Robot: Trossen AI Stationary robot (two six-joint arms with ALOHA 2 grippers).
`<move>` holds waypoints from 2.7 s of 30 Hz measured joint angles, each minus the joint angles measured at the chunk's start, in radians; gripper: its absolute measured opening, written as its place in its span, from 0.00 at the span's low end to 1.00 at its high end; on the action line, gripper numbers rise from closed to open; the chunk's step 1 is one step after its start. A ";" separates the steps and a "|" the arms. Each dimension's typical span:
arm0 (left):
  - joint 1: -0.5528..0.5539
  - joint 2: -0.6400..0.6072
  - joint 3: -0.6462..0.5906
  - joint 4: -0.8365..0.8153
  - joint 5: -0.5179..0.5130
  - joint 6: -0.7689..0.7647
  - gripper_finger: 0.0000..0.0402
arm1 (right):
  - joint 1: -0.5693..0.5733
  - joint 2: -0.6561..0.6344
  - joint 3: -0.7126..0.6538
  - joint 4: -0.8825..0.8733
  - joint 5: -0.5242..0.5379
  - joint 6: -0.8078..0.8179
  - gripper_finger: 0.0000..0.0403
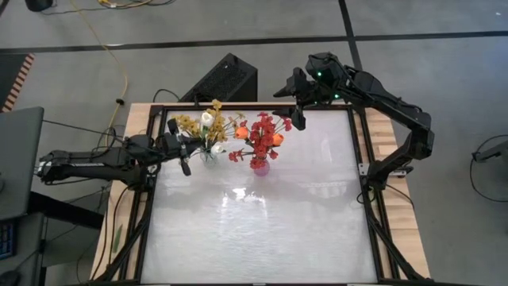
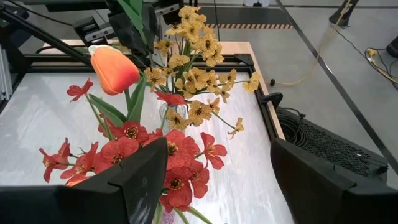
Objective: Sort flowers into vase by color
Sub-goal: Put the white tulip into the transparent vase
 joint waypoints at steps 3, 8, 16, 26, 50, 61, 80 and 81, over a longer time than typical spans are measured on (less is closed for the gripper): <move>0.000 0.000 0.000 -0.001 0.000 0.000 0.00 | 0.000 0.000 0.000 0.000 0.000 0.000 0.77; 0.000 0.000 0.000 0.001 -0.021 0.000 0.00 | 0.000 0.000 0.000 0.002 0.000 0.000 0.77; 0.000 0.000 0.000 0.013 -0.026 0.001 0.00 | 0.000 0.000 0.000 0.008 0.000 0.000 0.77; 0.000 0.030 0.000 0.026 -0.020 0.003 0.00 | 0.000 0.000 0.000 0.017 0.000 0.000 0.77; 0.000 0.066 0.000 0.085 -0.046 0.040 0.00 | 0.002 0.000 0.000 0.021 0.000 0.008 0.77; 0.000 0.065 -0.076 0.183 -0.046 -0.004 0.00 | 0.002 0.000 0.000 0.021 0.000 0.008 0.77; 0.000 0.065 -0.215 0.238 -0.158 -0.050 0.00 | 0.002 0.000 0.000 0.018 0.000 -0.001 0.77; 0.000 0.065 -0.215 0.226 -0.159 -0.056 0.00 | 0.002 0.000 0.000 0.018 0.000 -0.003 0.77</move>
